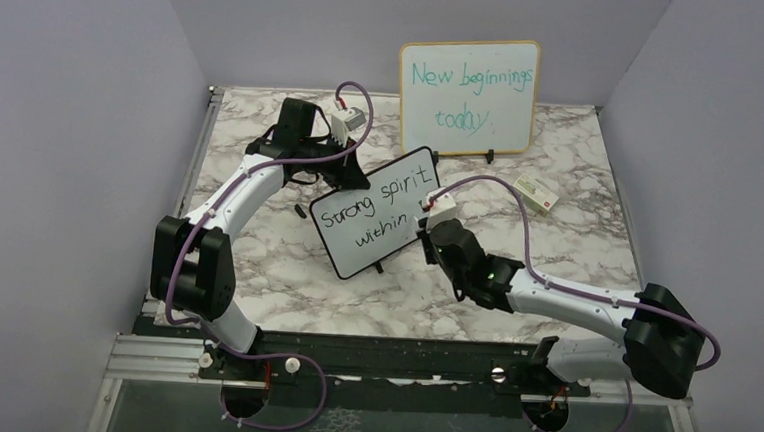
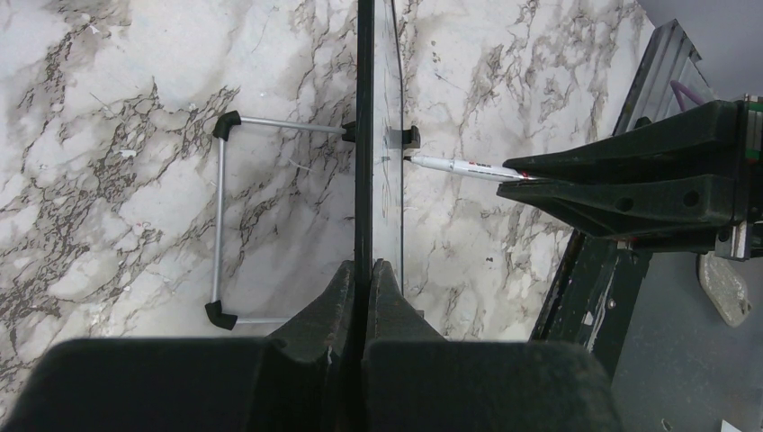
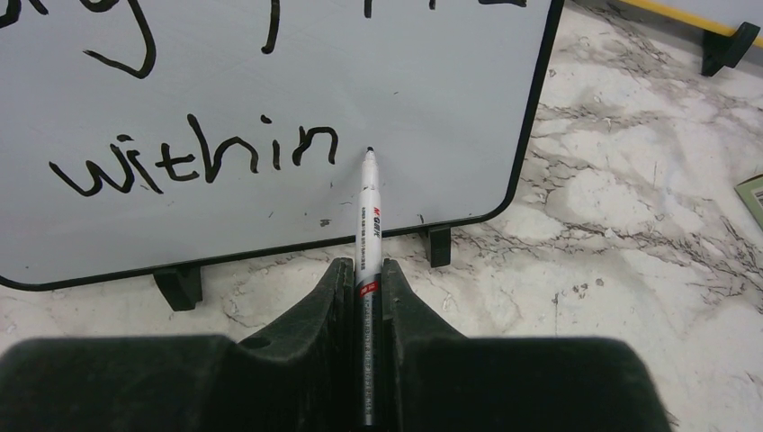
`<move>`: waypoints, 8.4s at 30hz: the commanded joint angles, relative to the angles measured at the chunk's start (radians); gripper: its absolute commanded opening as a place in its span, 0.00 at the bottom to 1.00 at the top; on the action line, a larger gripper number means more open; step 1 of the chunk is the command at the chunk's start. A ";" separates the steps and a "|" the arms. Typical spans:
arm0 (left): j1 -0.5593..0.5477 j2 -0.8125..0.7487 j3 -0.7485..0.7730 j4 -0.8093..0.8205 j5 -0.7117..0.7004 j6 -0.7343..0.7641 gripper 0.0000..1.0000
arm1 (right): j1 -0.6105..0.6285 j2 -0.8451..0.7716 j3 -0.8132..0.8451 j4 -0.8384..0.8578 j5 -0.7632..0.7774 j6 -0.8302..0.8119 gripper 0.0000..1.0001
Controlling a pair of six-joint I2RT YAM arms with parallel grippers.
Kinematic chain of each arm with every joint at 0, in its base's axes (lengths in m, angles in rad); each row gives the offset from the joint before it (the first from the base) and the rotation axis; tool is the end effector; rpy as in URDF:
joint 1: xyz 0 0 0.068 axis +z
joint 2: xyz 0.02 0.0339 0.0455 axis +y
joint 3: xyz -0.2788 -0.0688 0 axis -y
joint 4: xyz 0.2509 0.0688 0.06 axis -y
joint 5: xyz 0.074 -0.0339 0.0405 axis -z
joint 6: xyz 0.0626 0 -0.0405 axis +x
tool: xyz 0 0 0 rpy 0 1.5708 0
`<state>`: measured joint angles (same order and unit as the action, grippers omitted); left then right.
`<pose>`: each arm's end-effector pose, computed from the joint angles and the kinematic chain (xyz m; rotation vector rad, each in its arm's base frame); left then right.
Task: Write a sentence on the whiteboard
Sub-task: Write a sentence on the whiteboard, then close the whiteboard marker at the center of the board.
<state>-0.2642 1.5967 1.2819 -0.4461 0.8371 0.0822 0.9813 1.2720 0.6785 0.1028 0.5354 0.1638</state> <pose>0.3434 -0.1411 0.2916 0.7932 2.0970 -1.0614 0.1890 0.2252 0.2291 -0.4849 1.9330 0.1853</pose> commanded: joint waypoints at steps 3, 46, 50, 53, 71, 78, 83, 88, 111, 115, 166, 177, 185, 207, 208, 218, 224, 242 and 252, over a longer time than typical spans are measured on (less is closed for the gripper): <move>-0.010 0.027 -0.024 -0.050 -0.058 0.036 0.00 | -0.009 0.033 0.021 0.058 -0.020 -0.011 0.00; -0.003 -0.162 0.158 -0.037 -0.484 -0.246 0.58 | -0.014 -0.384 0.033 -0.212 0.103 -0.032 0.00; 0.017 -0.259 0.078 -0.037 -0.724 -0.355 0.71 | -0.013 -0.406 0.047 -0.232 0.109 -0.038 0.00; 0.028 -0.325 0.007 -0.044 -0.878 -0.394 0.78 | -0.014 -0.418 0.044 -0.230 0.113 -0.041 0.00; 0.166 -0.249 -0.294 -0.065 -0.997 -0.552 0.95 | -0.013 -0.439 0.013 -0.195 0.106 -0.042 0.01; 0.167 -0.042 -0.208 -0.060 -0.987 -0.654 0.78 | -0.013 -0.448 -0.002 -0.188 0.112 -0.041 0.00; 0.148 0.076 -0.148 -0.057 -0.991 -0.698 0.67 | -0.013 -0.442 -0.003 -0.185 0.116 -0.043 0.00; 0.128 0.151 -0.122 -0.049 -1.018 -0.726 0.54 | -0.014 -0.428 -0.001 -0.185 0.115 -0.044 0.00; 0.101 0.202 -0.207 -0.048 -1.015 -0.720 0.28 | -0.014 -0.426 0.003 -0.185 0.088 -0.050 0.00; 0.097 0.184 -0.216 -0.049 -0.995 -0.723 0.28 | -0.013 -0.424 0.004 -0.188 0.086 -0.050 0.00; 0.099 -0.795 -0.383 0.300 -0.725 -0.835 0.00 | 0.020 -0.227 -0.056 0.498 -0.378 -0.209 0.01; 0.046 -0.831 -0.516 0.697 -0.672 -1.046 0.00 | 0.128 -0.048 -0.090 1.029 -0.323 -0.328 0.01; -0.137 -0.831 -0.575 0.789 -0.826 -1.084 0.00 | 0.169 0.094 -0.040 1.254 -0.258 -0.417 0.01; -0.244 -0.817 -0.615 0.817 -0.981 -1.176 0.00 | 0.188 0.108 -0.027 1.180 -0.229 -0.458 0.01; -0.244 -0.815 -0.615 0.817 -0.981 -1.179 0.00 | 0.188 0.107 -0.025 1.175 -0.235 -0.456 0.01; -0.243 -0.817 -0.612 0.817 -0.969 -1.197 0.00 | 0.189 0.114 -0.019 1.167 -0.232 -0.456 0.00; -0.244 -0.808 -0.610 0.818 -0.955 -1.200 0.00 | 0.189 0.115 -0.006 1.137 -0.237 -0.460 0.01; -0.244 -0.789 -0.596 0.820 -0.921 -1.203 0.00 | 0.189 0.123 0.008 1.116 -0.234 -0.458 0.01; -0.244 -0.793 -0.588 0.822 -0.895 -1.212 0.00 | 0.189 0.131 0.014 1.117 -0.193 -0.460 0.01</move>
<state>-0.5045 0.8112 0.6727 0.3428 -0.0921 -1.1149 1.1641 1.3914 0.6537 1.2205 0.3084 -0.2890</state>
